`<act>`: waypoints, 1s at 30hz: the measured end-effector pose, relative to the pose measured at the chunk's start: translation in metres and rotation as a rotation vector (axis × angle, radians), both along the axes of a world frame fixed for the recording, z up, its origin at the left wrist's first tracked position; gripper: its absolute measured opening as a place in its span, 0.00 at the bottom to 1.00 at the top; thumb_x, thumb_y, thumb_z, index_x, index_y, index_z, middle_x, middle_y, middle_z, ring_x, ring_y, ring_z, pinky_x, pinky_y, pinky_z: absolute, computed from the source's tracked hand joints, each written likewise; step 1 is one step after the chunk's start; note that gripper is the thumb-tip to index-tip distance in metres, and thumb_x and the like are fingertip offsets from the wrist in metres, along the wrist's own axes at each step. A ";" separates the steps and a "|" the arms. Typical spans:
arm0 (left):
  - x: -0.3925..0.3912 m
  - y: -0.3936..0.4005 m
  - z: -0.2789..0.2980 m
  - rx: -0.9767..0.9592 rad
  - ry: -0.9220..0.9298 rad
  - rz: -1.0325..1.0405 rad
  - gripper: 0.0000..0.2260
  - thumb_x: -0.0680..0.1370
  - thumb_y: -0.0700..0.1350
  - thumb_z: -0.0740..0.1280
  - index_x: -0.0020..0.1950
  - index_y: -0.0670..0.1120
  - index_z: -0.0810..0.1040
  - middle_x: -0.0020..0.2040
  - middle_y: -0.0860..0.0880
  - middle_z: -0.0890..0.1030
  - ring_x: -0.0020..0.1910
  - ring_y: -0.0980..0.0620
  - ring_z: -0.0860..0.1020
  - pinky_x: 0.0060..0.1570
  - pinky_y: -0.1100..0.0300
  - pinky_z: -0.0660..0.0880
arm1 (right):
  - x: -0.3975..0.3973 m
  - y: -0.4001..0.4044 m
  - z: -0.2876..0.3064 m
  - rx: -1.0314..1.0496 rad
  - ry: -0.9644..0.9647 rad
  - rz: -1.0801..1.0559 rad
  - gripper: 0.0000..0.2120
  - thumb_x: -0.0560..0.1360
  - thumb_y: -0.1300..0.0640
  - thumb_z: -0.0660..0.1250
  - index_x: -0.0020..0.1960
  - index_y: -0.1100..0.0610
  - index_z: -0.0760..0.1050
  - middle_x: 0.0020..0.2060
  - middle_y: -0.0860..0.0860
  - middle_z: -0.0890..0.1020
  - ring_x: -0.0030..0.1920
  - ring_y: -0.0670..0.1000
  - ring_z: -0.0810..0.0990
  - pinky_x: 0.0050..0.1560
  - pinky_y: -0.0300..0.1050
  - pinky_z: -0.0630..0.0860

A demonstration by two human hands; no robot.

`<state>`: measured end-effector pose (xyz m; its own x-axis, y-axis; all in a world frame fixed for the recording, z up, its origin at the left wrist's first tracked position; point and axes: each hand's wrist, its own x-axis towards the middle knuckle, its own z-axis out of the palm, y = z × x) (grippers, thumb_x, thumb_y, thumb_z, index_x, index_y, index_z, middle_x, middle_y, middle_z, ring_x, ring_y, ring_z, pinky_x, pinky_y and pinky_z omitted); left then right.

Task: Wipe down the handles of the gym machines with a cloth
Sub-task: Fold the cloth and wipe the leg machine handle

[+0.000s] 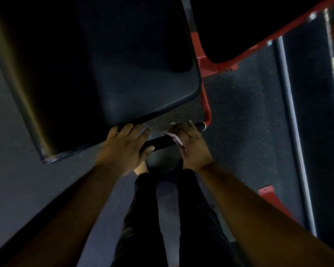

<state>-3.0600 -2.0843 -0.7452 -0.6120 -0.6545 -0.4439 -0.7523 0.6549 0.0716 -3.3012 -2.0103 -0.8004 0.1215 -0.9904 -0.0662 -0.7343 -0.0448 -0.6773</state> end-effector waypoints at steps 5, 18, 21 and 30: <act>-0.002 0.001 0.000 0.019 -0.045 -0.013 0.30 0.83 0.62 0.48 0.76 0.47 0.72 0.70 0.43 0.76 0.66 0.41 0.72 0.59 0.42 0.69 | 0.052 0.031 0.024 0.038 -0.078 -0.031 0.28 0.77 0.68 0.63 0.76 0.59 0.69 0.77 0.55 0.69 0.80 0.53 0.61 0.81 0.55 0.54; -0.001 0.003 0.004 0.017 -0.048 -0.043 0.29 0.85 0.61 0.48 0.81 0.48 0.63 0.79 0.44 0.66 0.75 0.42 0.66 0.65 0.37 0.66 | -0.033 -0.008 -0.004 0.629 -0.308 -0.723 0.16 0.86 0.53 0.56 0.68 0.41 0.76 0.62 0.47 0.81 0.52 0.43 0.82 0.53 0.43 0.80; -0.002 0.003 0.006 0.026 -0.096 -0.046 0.30 0.84 0.63 0.44 0.82 0.50 0.61 0.81 0.45 0.62 0.79 0.43 0.62 0.69 0.38 0.63 | -0.006 0.001 -0.005 0.500 -0.317 -0.777 0.18 0.85 0.57 0.56 0.65 0.40 0.78 0.65 0.44 0.80 0.64 0.45 0.79 0.68 0.52 0.76; -0.004 0.000 0.001 0.016 -0.104 0.047 0.36 0.81 0.69 0.37 0.84 0.52 0.52 0.85 0.48 0.49 0.84 0.47 0.46 0.75 0.28 0.46 | 0.044 0.027 0.047 0.243 -0.337 -0.370 0.20 0.84 0.58 0.57 0.74 0.48 0.71 0.74 0.43 0.73 0.74 0.45 0.70 0.70 0.54 0.74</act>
<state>-3.0639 -2.0842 -0.7446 -0.5307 -0.6739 -0.5141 -0.7862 0.6179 0.0017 -3.2568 -1.9828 -0.7537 -0.1779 -0.9319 -0.3162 -0.4125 0.3624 -0.8358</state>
